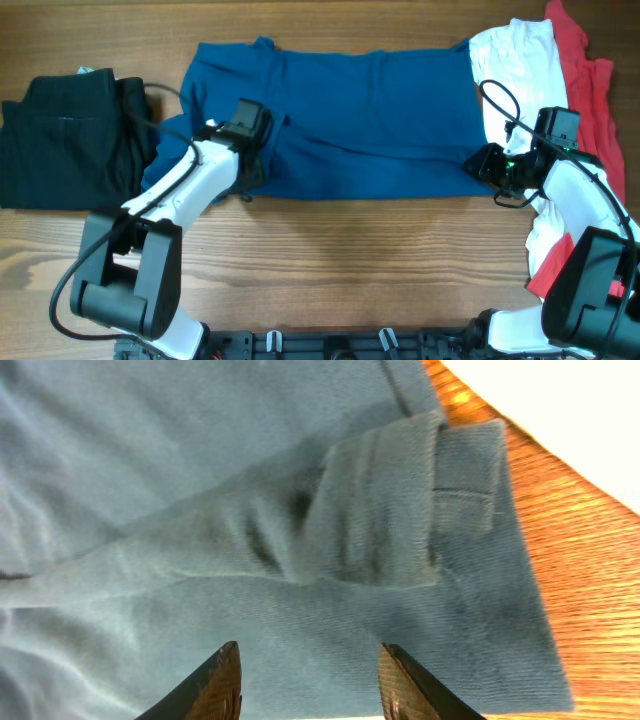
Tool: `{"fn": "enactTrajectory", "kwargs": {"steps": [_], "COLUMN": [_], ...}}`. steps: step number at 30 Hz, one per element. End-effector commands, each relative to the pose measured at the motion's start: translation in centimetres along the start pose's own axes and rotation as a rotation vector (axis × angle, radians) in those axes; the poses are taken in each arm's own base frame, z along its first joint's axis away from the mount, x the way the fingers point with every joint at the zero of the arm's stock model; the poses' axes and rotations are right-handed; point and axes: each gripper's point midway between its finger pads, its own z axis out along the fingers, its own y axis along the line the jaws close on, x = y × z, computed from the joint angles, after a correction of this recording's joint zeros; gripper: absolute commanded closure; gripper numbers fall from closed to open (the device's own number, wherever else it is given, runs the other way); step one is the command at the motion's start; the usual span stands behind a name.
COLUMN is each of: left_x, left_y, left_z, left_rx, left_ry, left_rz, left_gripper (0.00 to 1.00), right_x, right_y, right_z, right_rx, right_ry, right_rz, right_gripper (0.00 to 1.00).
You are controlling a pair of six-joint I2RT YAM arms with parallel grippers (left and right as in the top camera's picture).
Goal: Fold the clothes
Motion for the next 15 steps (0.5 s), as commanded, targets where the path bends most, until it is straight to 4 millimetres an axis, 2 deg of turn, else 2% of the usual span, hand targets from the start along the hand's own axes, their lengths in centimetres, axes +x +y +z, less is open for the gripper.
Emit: {"fn": "enactTrajectory", "kwargs": {"steps": [1,5,15], "left_x": [-0.2,-0.2,1.7], "left_y": [1.8,2.6,3.5], "left_z": [1.1,1.6,3.5], "left_rx": [-0.037,-0.046,-0.058], "left_ry": [-0.005,0.003,0.017], "left_rz": [-0.085,-0.107,-0.108], "left_gripper": [0.51,0.50,0.50], "right_x": [-0.3,-0.9,-1.9], "right_y": [-0.8,-0.8,-1.3], "right_z": [0.7,1.0,3.0], "right_rx": [0.039,0.034,0.025], "right_ry": [-0.004,-0.024,-0.041], "right_rz": [0.007,0.048,0.124], "right_gripper": [0.60,0.63,0.65]}}
